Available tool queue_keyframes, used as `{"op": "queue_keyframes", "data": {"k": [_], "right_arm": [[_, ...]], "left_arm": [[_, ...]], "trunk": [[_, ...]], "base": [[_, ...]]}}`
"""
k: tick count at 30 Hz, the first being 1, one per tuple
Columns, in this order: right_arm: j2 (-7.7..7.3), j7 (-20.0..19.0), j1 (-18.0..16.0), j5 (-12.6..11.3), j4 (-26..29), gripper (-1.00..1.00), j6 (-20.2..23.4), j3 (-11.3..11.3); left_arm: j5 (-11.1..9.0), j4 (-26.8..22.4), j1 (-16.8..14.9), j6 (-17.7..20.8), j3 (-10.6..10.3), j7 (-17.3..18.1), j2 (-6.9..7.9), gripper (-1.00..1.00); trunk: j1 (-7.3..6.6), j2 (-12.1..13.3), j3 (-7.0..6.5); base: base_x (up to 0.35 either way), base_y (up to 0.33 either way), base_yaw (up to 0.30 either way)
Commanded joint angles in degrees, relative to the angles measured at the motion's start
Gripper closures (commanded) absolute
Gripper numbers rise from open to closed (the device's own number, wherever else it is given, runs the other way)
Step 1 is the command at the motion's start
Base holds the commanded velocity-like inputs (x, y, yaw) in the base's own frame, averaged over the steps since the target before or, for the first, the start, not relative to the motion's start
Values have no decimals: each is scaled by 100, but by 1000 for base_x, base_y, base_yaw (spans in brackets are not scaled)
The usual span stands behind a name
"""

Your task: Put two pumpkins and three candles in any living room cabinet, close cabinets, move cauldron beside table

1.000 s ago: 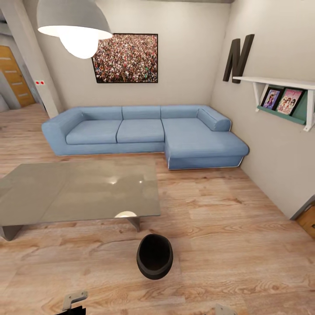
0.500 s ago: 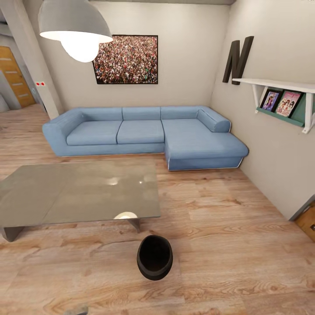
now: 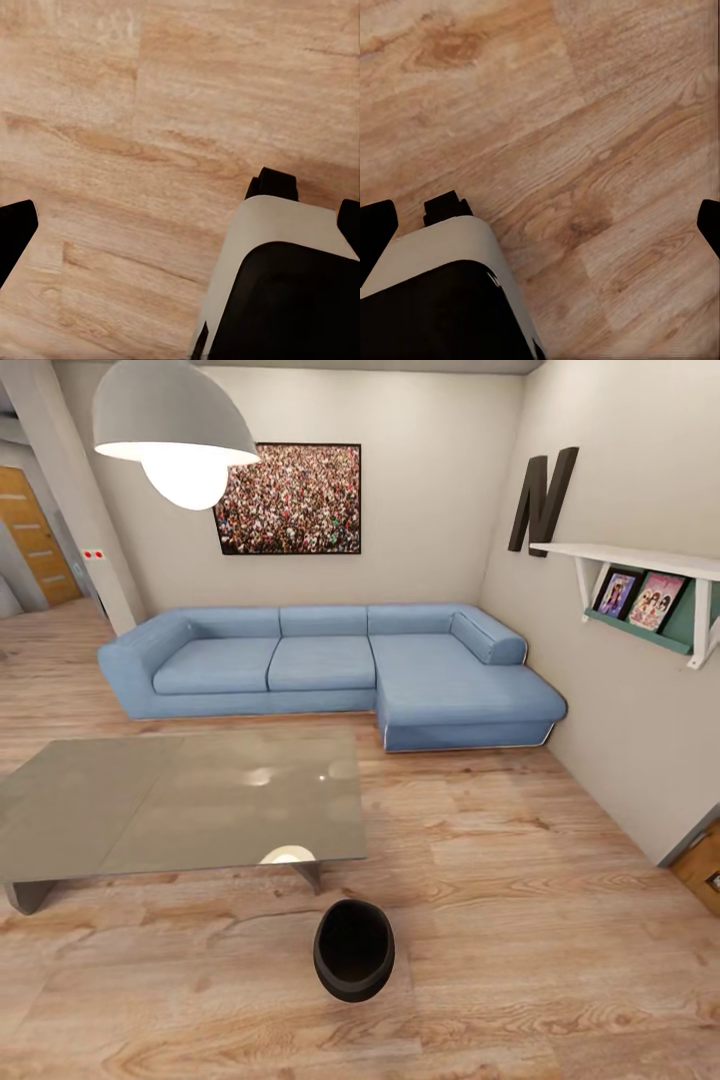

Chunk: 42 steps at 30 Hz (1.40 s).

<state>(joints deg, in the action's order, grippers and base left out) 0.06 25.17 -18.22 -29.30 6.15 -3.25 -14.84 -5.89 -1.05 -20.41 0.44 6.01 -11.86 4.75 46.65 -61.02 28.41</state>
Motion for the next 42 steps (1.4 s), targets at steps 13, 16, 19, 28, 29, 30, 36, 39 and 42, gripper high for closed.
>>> {"op": "queue_keyframes", "data": {"k": [13, 16, 19, 28, 29, 30, 36, 39, 42], "right_arm": [[8, -5, 105, 8, -347, -100, 2, -19], [4, -11, 146, 5, -363, -100, 8, -19], [3, -12, 158, 10, -368, -100, 12, -19], [3, -23, 164, 14, -386, -100, 221, -23], [3, -22, 168, 13, -386, -100, 189, -21], [3, -22, 178, 13, -386, -100, 149, -22], [39, -21, 458, -25, -392, -100, 75, -23], [52, -21, 643, -30, -389, -100, 72, -21], [42, -21, 760, -31, -389, -100, 69, -20]], "left_arm": [[-17, 0, 209, 21, 5, 8, 8, -100], [-13, 0, 270, 33, 5, 8, 3, -100], [-9, 0, 296, 62, 3, 8, 0, -100], [-14, 0, 475, -9, 6, 10, -7, -100], [-22, 0, 483, -12, 9, 14, -43, -100], [-23, 0, 490, -14, 11, 22, -82, -100], [-18, 0, 499, -17, 14, 34, -185, -100], [-17, 0, 501, -18, 14, 35, -191, -100], [-17, 0, 501, -18, 14, 35, -193, -100]], "trunk": [[-23, 42, -19], [-89, 162, -73], [-89, 162, -73], [-89, 162, -73], [-89, 162, -73], [-89, 162, -73], [-89, 162, -73], [-89, 162, -73], [-89, 162, -73]], "base": [[0, 0, 0], [0, 0, 0], [0, 0, 0], [0, 0, 0], [0, 0, 0], [0, 0, 0], [0, 0, 0], [0, 0, 0], [0, 0, 0]]}}
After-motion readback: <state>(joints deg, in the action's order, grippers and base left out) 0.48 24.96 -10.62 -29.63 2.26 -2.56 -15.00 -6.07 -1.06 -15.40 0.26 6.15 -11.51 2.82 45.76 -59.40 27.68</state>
